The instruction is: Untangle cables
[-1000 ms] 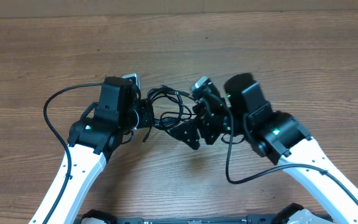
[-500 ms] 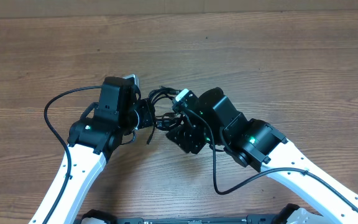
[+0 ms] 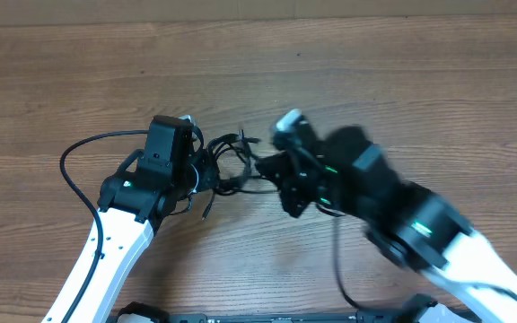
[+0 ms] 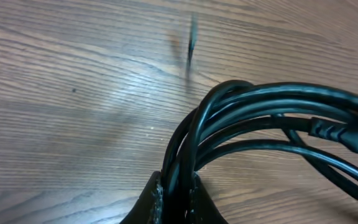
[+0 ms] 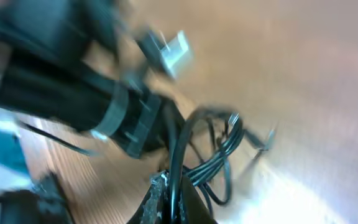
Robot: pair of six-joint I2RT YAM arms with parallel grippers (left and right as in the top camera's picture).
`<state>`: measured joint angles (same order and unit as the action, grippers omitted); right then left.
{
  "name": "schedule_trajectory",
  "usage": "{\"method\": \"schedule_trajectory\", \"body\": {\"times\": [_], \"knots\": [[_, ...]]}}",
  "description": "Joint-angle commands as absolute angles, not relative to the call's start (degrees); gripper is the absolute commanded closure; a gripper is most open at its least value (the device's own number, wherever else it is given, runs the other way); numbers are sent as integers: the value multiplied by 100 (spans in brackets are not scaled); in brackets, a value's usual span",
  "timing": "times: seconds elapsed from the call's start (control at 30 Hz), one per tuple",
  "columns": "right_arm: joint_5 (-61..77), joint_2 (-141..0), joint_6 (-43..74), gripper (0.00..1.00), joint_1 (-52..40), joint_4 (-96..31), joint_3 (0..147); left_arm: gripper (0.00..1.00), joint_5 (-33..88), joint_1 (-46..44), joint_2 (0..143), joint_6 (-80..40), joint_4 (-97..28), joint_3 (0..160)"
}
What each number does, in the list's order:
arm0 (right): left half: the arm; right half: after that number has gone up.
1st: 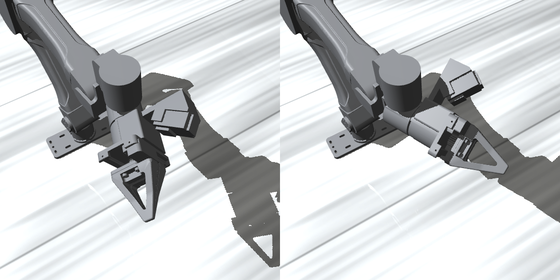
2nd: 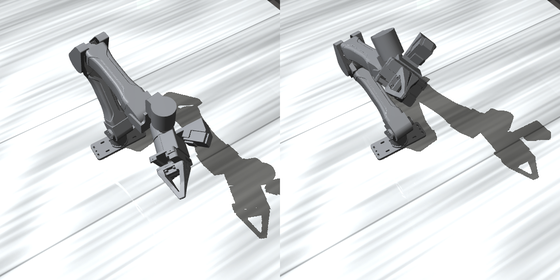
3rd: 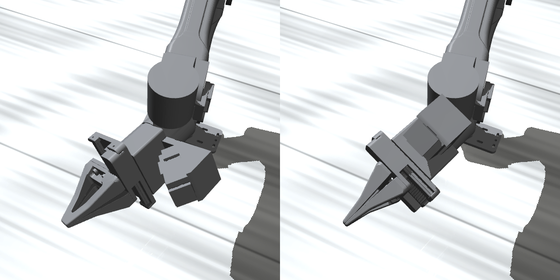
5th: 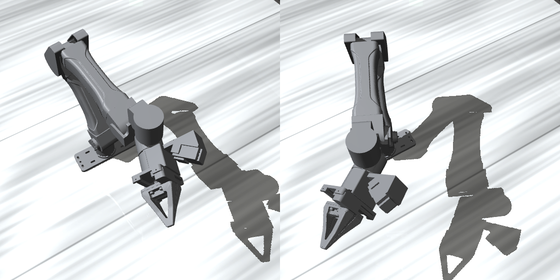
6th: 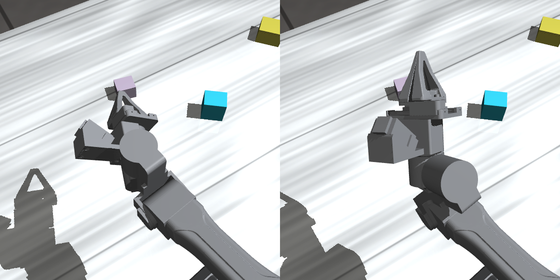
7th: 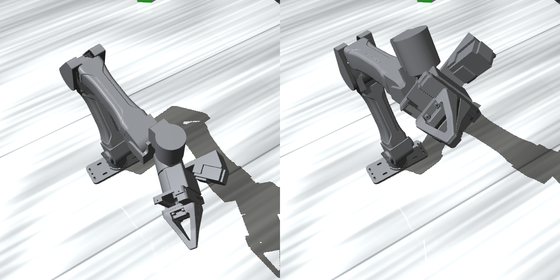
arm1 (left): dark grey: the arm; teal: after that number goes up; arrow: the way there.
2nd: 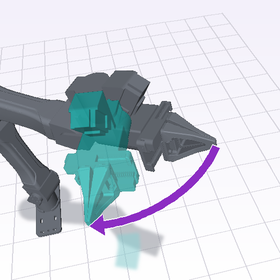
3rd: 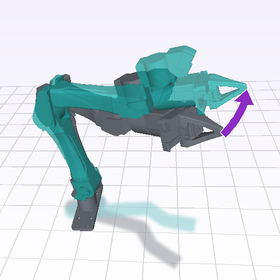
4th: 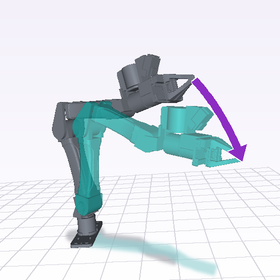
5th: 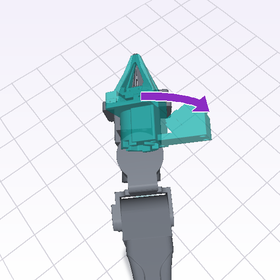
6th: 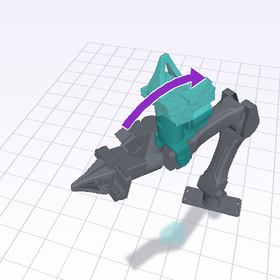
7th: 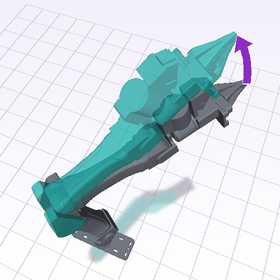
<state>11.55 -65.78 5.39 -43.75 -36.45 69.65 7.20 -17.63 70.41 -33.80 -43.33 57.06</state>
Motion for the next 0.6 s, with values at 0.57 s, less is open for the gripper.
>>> {"method": "schedule_trajectory", "body": {"times": [0.57], "knots": [[-1610,-5164,2274,71,-4134,-4963,7271,96,51,-1754,7039,-3468,-4348,5802]]}}
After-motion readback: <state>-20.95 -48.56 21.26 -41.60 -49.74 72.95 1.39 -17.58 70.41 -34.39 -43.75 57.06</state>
